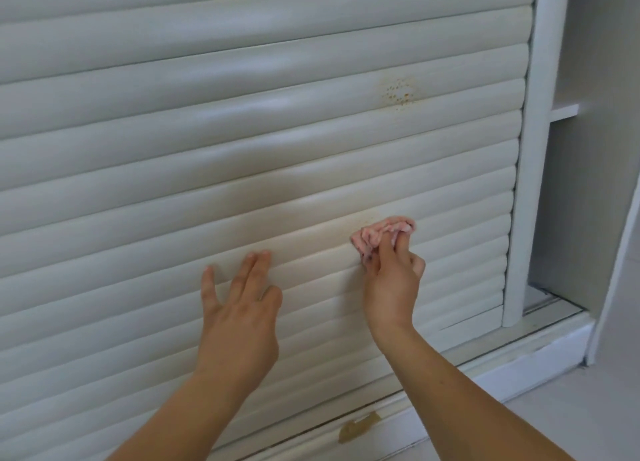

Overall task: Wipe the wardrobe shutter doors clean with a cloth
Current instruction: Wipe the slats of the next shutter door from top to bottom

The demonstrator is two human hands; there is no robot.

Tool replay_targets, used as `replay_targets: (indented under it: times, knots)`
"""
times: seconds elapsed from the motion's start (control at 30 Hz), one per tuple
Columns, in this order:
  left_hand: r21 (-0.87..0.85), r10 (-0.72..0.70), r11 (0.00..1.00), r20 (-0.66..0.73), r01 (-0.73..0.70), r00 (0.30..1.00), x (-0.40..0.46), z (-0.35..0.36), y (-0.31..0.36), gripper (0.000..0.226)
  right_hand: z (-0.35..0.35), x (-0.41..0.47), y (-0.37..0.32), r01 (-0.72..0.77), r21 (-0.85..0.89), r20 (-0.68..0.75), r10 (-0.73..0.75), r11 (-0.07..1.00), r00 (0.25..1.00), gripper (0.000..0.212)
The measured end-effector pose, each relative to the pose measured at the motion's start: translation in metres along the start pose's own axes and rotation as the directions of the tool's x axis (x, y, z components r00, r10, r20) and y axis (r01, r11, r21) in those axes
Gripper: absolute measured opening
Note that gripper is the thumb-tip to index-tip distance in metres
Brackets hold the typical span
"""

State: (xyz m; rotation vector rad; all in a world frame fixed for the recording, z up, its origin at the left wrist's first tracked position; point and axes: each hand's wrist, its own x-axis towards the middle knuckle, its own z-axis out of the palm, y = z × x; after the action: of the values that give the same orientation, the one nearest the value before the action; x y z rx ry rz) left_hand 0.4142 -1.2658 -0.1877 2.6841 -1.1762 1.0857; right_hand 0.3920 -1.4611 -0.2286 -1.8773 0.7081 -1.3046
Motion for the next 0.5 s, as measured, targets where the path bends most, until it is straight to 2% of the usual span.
replay_targets:
  times: [0.13,0.2,0.33,0.4,0.5]
  knots:
    - [-0.030,0.007,1.000,-0.012,-0.007,1.000,-0.005,0.004,-0.007,0.043,0.023,-0.029,-0.008,0.230,-0.104,0.012,-0.230,0.968,0.973,0.043]
    - [-0.046,-0.006,0.999,-0.003,0.006,1.000,-0.004,0.004,-0.007,0.044,0.031,-0.040,-0.014,0.347,-0.147,0.027,-0.347,0.926,0.937,0.036]
    - [-0.059,-0.040,0.997,-0.003,0.040,0.999,-0.003,0.003,-0.007,0.053,0.041,-0.067,-0.026,0.494,-0.212,0.187,-0.461,0.843,0.868,0.044]
    - [-0.038,-0.046,0.998,-0.009,0.046,0.999,-0.004,0.004,-0.007,0.053,0.037,-0.067,-0.025,0.595,-0.220,0.236,-0.549,0.773,0.802,0.047]
    - [-0.006,-0.030,1.000,-0.033,0.029,0.999,-0.005,0.007,-0.008,0.044,0.019,-0.048,-0.012,0.734,-0.321,0.259,-0.690,0.598,0.676,0.046]
